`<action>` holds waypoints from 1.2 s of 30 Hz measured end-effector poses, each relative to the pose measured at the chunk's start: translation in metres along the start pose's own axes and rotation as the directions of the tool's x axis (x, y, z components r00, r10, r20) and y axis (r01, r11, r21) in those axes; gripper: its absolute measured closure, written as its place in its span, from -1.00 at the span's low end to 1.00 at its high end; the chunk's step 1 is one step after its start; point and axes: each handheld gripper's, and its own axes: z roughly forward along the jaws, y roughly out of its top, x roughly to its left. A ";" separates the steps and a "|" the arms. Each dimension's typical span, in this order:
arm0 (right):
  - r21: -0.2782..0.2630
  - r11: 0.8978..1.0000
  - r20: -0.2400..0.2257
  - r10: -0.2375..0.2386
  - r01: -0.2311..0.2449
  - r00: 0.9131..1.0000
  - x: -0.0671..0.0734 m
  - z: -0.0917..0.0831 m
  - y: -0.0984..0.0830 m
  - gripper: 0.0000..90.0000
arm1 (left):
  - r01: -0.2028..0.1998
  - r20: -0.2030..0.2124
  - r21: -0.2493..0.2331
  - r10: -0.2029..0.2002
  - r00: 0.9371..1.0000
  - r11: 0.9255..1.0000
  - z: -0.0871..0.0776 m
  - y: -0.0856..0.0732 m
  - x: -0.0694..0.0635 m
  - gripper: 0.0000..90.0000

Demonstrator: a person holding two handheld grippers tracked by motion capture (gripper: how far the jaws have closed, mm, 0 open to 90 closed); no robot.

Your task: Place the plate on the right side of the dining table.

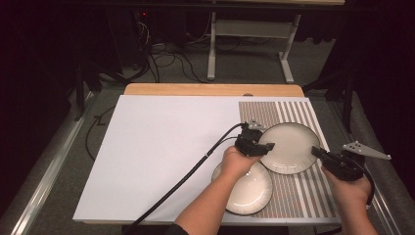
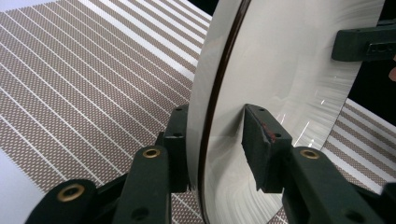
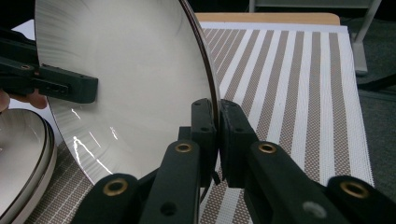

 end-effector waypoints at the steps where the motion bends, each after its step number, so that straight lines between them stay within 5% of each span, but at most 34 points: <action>1: 0.002 1.000 0.001 0.001 -0.001 1.000 0.000 0.000 -0.001 0.94 | -0.001 -0.001 0.004 0.001 1.000 1.000 0.001 0.000 0.000 0.42; 12: 0.006 1.000 0.004 0.002 -0.002 1.000 -0.001 0.002 -0.002 0.95 | -0.017 -0.050 0.020 0.018 0.999 1.000 0.004 0.000 -0.002 0.33; 16: 0.008 1.000 0.012 0.002 -0.002 1.000 -0.001 0.003 -0.002 0.94 | -0.039 -0.033 -0.008 0.039 0.999 0.999 -0.001 0.002 -0.002 0.01; 19: 0.012 1.000 0.017 0.008 -0.008 1.000 -0.002 0.004 -0.003 0.93 | -0.068 -0.049 -0.047 0.066 0.997 0.997 -0.010 0.003 -0.003 -0.10; 24: 0.011 1.000 0.022 0.009 -0.009 1.000 -0.003 0.005 -0.003 0.93 | -0.063 -0.082 -0.110 0.054 0.995 0.992 -0.031 0.002 -0.001 -0.27; 30: 0.012 1.000 0.030 0.004 -0.004 1.000 -0.001 0.005 -0.001 0.93 | -0.073 -0.106 -0.139 0.058 0.993 0.988 -0.058 -0.008 0.009 -0.43; 36: 0.018 1.000 0.035 0.002 -0.002 0.999 -0.001 0.005 -0.001 0.93 | -0.048 -0.159 -0.180 0.020 0.987 0.983 -0.091 -0.025 0.024 -0.67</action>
